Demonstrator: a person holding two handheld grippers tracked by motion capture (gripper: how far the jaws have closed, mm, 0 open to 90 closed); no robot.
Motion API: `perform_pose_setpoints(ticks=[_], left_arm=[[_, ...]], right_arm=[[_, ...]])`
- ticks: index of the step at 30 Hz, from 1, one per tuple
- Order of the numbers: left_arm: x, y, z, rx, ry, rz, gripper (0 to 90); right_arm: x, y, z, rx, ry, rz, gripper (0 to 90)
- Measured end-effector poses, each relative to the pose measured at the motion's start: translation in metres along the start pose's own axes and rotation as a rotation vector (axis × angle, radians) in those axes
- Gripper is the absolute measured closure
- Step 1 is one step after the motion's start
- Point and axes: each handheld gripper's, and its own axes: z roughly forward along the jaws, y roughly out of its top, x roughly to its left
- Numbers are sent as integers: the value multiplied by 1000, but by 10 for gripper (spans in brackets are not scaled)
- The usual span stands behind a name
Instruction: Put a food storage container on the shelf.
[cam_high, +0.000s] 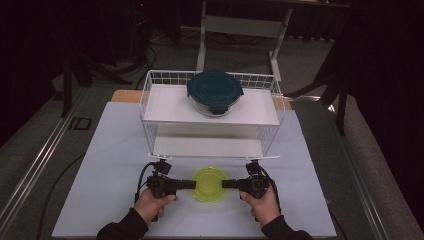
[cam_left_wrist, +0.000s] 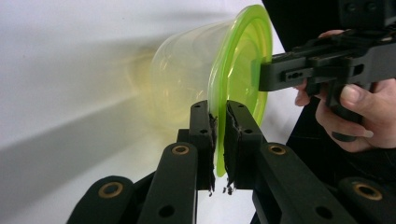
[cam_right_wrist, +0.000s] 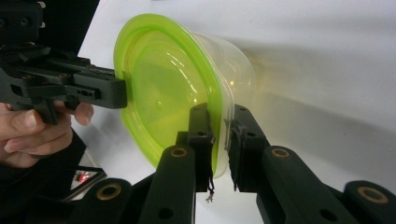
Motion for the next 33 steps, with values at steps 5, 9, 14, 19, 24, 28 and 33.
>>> perform_pose_setpoints(ticks=[5, 9, 14, 19, 24, 28, 33], left_arm=[[-3, 4, -6, -13, -17, 6, 825], [-9, 8, -13, -34, -25, 20, 826], [-17, 14, -20, -49, -25, 37, 827], [-26, 19, -27, -63, -23, 48, 827], [-38, 25, -35, -77, -28, 75, 827], [-46, 29, -41, -88, -37, 82, 828], [-59, 39, -52, -110, -55, 109, 829]], right_arm=[[5, 2, -4, -19, 6, -11, 804], [11, 7, -10, -35, 13, -31, 804], [19, 13, -18, -43, 8, -48, 804], [27, 19, -26, -54, 8, -65, 804], [36, 24, -37, -70, 14, -79, 804], [44, 27, -48, -90, 21, -92, 804], [54, 34, -61, -109, 25, -112, 804]])
